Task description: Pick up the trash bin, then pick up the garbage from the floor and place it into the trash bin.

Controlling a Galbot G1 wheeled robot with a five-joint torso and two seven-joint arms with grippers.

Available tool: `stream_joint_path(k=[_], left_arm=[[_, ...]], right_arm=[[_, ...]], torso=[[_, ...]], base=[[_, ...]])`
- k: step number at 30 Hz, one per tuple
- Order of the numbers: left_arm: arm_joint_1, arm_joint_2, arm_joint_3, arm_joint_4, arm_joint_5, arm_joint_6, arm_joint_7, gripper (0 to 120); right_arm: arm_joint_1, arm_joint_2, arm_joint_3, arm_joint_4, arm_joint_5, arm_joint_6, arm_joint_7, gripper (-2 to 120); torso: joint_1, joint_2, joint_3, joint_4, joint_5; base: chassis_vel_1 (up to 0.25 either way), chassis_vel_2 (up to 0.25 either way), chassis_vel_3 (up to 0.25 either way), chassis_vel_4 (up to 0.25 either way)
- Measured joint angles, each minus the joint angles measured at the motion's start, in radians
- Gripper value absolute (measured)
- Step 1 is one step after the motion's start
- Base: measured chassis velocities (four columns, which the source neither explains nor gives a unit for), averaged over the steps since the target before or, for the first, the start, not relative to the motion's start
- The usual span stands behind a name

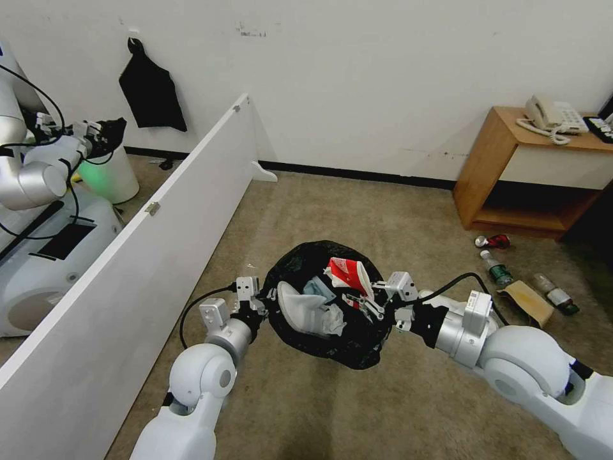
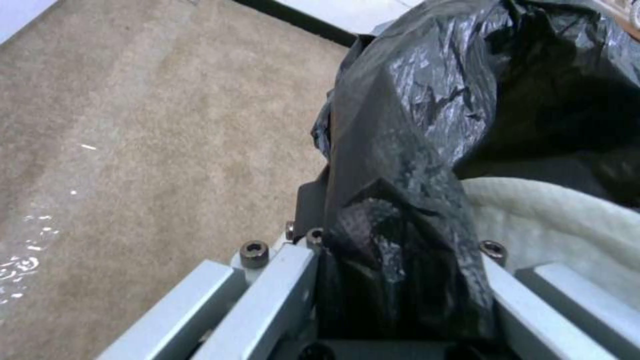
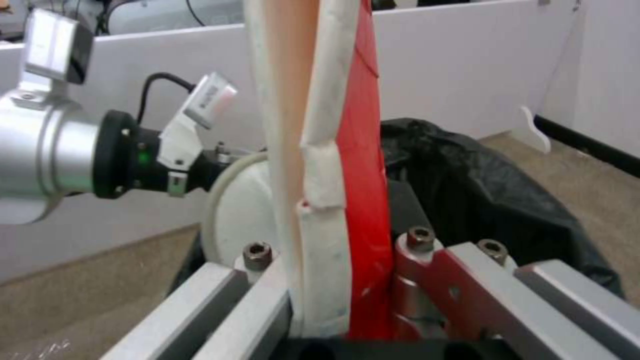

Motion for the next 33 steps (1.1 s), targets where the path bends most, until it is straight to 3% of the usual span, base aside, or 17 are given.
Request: stream_joint_path(k=[5,13,17,20,27,29,33], left_arm=[[0.011,0.024,-0.01,-0.01,-0.009,-0.001,0.001,4],[0.022,0.03,-0.011,-0.017,-0.014,-0.002,0.003,4],[0.022,0.028,-0.011,-0.017,-0.012,-0.002,0.003,4],[0.009,0.011,-0.009,-0.011,-0.009,-0.003,0.003,4],[-0.004,-0.017,0.001,-0.006,-0.004,0.004,0.003,4],[-0.008,-0.026,0.003,-0.003,-0.002,0.005,0.003,4],[-0.01,-0.026,0.003,-0.001,-0.001,0.006,0.003,4]], right_arm=[[0.003,0.009,-0.008,-0.013,-0.009,0.001,0.006,8],[0.011,0.021,-0.028,-0.02,-0.016,0.001,0.015,42],[0.011,0.019,-0.028,-0.02,-0.016,0.001,0.015,52],[0.012,0.022,-0.033,-0.024,-0.019,0.001,0.014,67],[0.018,0.033,-0.048,-0.03,-0.023,0.0,0.014,85],[0.022,0.038,-0.056,-0.035,-0.026,-0.001,0.014,97],[0.023,0.04,-0.064,-0.04,-0.03,-0.001,0.013,99]], torso=[[0.0,0.0,0.0,0.0,0.0],[0.0,0.0,0.0,0.0,0.0],[0.0,0.0,0.0,-0.0001,0.0],[0.0,0.0,0.0,-0.0001,0.0],[0.0,0.0,0.0,-0.0001,0.0002],[0.0,0.0,0.0,0.0,0.0002],[0.0,0.0,0.0,0.0,0.0002]], base=[[0.0,0.0,0.0,0.0],[0.0,0.0,0.0,0.0],[0.0,0.0,0.0,0.0],[0.0,0.0,0.0,0.0],[0.0,0.0,0.0,0.0],[0.0,0.0,0.0,0.0],[0.0,0.0,0.0,0.0]])
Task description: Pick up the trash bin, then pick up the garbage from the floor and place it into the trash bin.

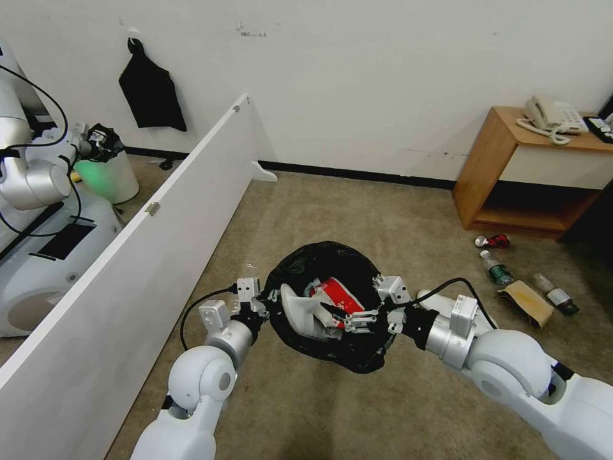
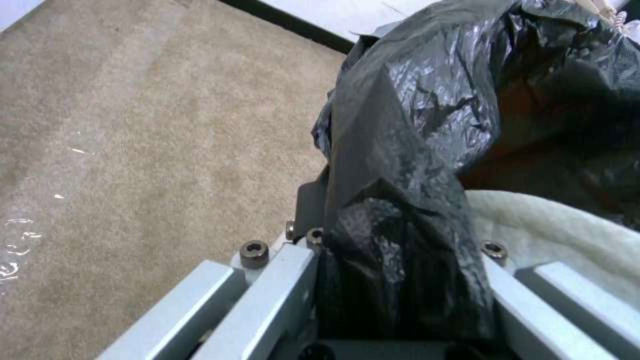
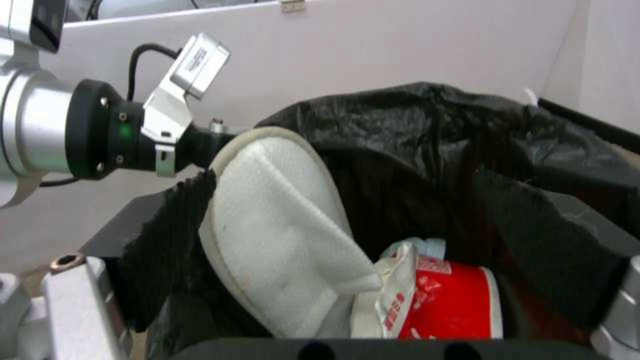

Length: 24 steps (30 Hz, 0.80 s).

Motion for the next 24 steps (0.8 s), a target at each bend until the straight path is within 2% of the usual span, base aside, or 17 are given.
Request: stream_joint_path(k=[15,17,24], left_arm=[[0.006,0.024,-0.015,-0.003,-0.015,0.006,-0.008,4],[0.039,0.043,-0.026,-0.025,-0.072,0.081,-0.105,4],[0.076,0.081,-0.048,-0.061,-0.146,0.1,-0.161,4]], right_arm=[[0.013,0.023,-0.015,-0.026,-0.016,0.002,-0.001,99],[0.024,0.005,0.065,0.022,0.035,0.005,0.002,99],[0.007,-0.06,0.234,0.08,0.113,0.015,-0.002,99]], torso=[[0.0,0.0,0.0,-0.0001,-0.0001],[0.0,0.0,0.0,0.0002,-0.0001],[0.0,0.0,0.0,0.0001,-0.0003]], base=[[0.0,0.0,0.0,0.0],[0.0,0.0,0.0,0.0],[0.0,0.0,0.0,0.0]])
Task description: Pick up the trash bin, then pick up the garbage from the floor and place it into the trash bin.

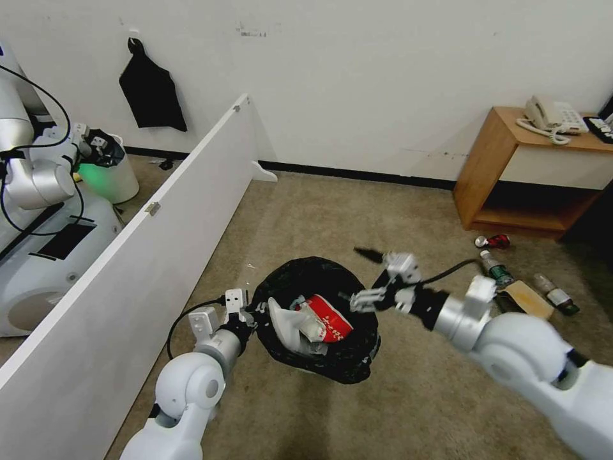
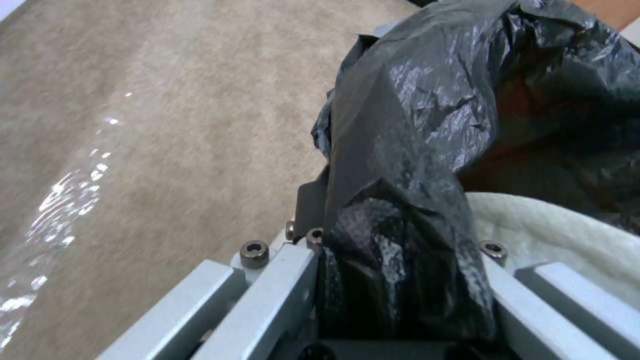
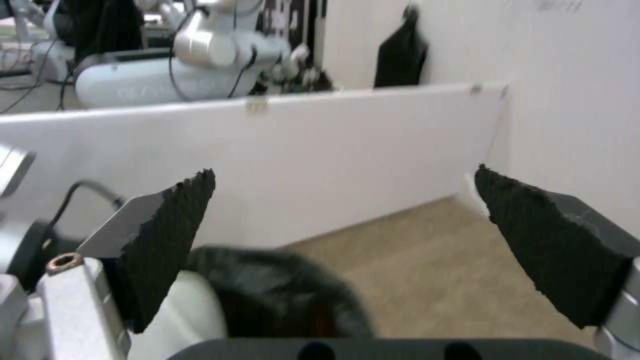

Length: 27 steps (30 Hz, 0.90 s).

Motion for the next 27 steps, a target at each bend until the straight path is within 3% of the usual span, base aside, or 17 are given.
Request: stream_joint_path(k=[6,11,12,18,27], left_arm=[[0.075,0.062,-0.047,-0.05,-0.022,-0.008,-0.002,4],[0.065,0.083,-0.072,-0.055,-0.043,-0.03,0.0,4],[0.043,0.116,-0.083,-0.065,-0.07,-0.048,0.0,4],[0.024,0.177,-0.096,-0.089,-0.101,-0.07,0.01,4],[0.021,0.207,-0.104,-0.131,-0.102,-0.102,0.025,4]], right_arm=[[-0.072,-0.022,0.168,0.038,0.039,0.005,0.001,99],[-0.117,-0.017,0.225,0.046,0.04,0.005,0.003,99],[-0.182,-0.014,0.284,0.053,0.035,0.006,0.004,99],[-0.299,0.016,0.38,0.072,-0.009,0.014,0.023,99],[-0.361,0.125,0.422,0.101,-0.084,0.014,0.139,99]], torso=[[0.0,0.0,0.0,0.0003,0.0002],[0.0,0.0,0.0,0.0003,0.0001],[0.0,0.0,0.0,-0.0003,0.0002],[0.0,0.0,0.0,-0.0001,0.0001],[0.0,0.0,0.0,-0.0001,0.0002]], base=[[0.0,0.0,0.0,0.0],[0.0,0.0,0.0,0.0],[0.0,0.0,0.0,0.0],[0.0,0.0,0.0,0.0],[0.0,0.0,0.0,0.0]])
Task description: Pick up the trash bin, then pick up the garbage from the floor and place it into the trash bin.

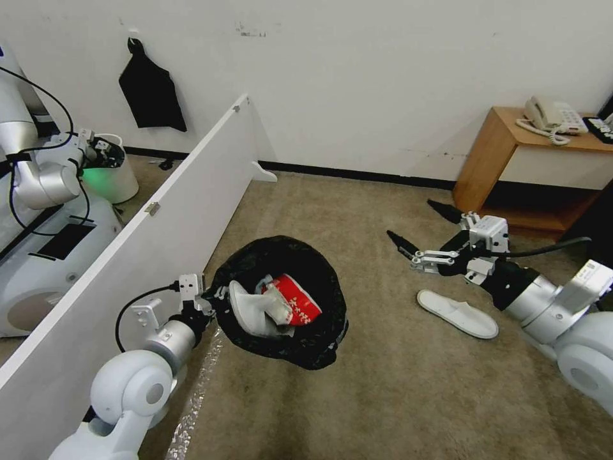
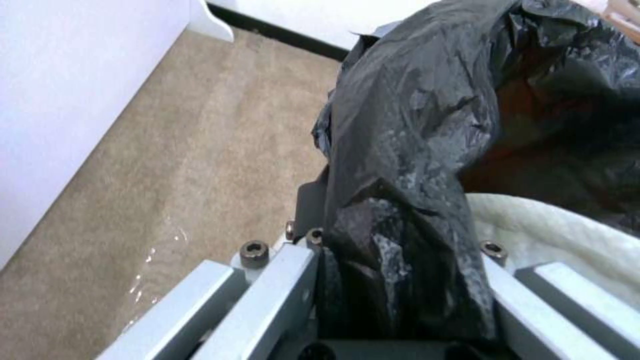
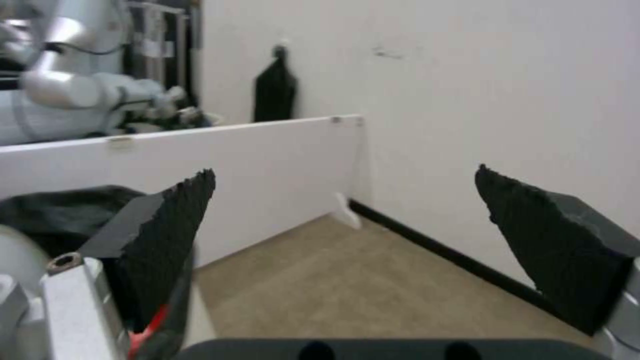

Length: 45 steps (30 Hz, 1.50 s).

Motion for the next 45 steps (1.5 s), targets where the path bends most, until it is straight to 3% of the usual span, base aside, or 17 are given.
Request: stream_joint_path(k=[4,10,22,25,27,29,31,33,36,45], left_arm=[[0.007,0.011,-0.007,-0.003,0.035,-0.031,0.045,4],[0.001,0.027,-0.009,-0.011,0.039,-0.034,0.049,4],[0.004,0.002,0.006,0.001,0.057,-0.03,0.053,4],[0.004,-0.003,0.01,0.002,0.058,-0.029,0.052,4],[0.004,-0.003,0.012,0.002,0.062,-0.029,0.051,4],[0.004,-0.003,0.012,0.002,0.064,-0.029,0.052,4],[0.007,-0.004,0.01,0.003,0.072,-0.035,0.056,4],[0.008,-0.005,0.01,0.003,0.073,-0.036,0.056,4],[0.022,-0.015,0.007,0.003,0.099,-0.047,0.067,4],[0.063,-0.033,0.002,-0.005,0.157,-0.066,0.101,4]], right_arm=[[-0.022,0.045,0.021,0.004,-0.049,0.003,0.02,100],[-0.068,0.122,0.046,0.01,-0.152,0.009,0.028,100],[-0.227,0.328,0.147,0.011,-0.394,0.072,-0.02,100],[-0.255,0.385,0.161,0.01,-0.489,0.105,-0.039,100],[-0.277,0.46,0.172,0.005,-0.579,0.145,-0.05,100],[-0.282,0.486,0.175,0.005,-0.597,0.153,-0.05,100],[-0.288,0.576,0.19,0.002,-0.65,0.178,-0.052,100],[-0.288,0.581,0.192,0.001,-0.654,0.18,-0.053,100],[-0.288,0.648,0.208,-0.001,-0.689,0.201,-0.067,100],[-0.291,0.706,0.211,-0.005,-0.723,0.221,-0.075,100]], torso=[[0.0,0.0,0.0,0.0001,-0.0001],[0.0,0.0,0.0,0.0,0.0],[0.0,0.0,0.0,0.0,-0.0001],[0.0,0.0,0.0,0.0003,-0.0003],[0.0,0.0,0.0,0.0,0.0001],[0.0,0.0,0.0,-0.0002,0.0002],[0.0,0.0,0.0,0.0001,0.0],[0.0,0.0,0.0,0.0,0.0],[0.0,0.0,0.0,0.0001,-0.0002],[0.0,0.0,0.0,0.0002,-0.0001]], base=[[0.0,0.0,0.0,0.0],[0.0,0.0,0.0,0.0],[0.0,0.0,0.0,0.0],[0.0,0.0,0.0,0.0],[0.0,0.0,0.0,0.0],[0.0,0.0,0.0,0.0],[0.0,0.0,0.0,0.0],[0.0,0.0,0.0,0.0],[0.0,0.0,0.0,0.0],[0.0,0.0,0.0,0.0]])
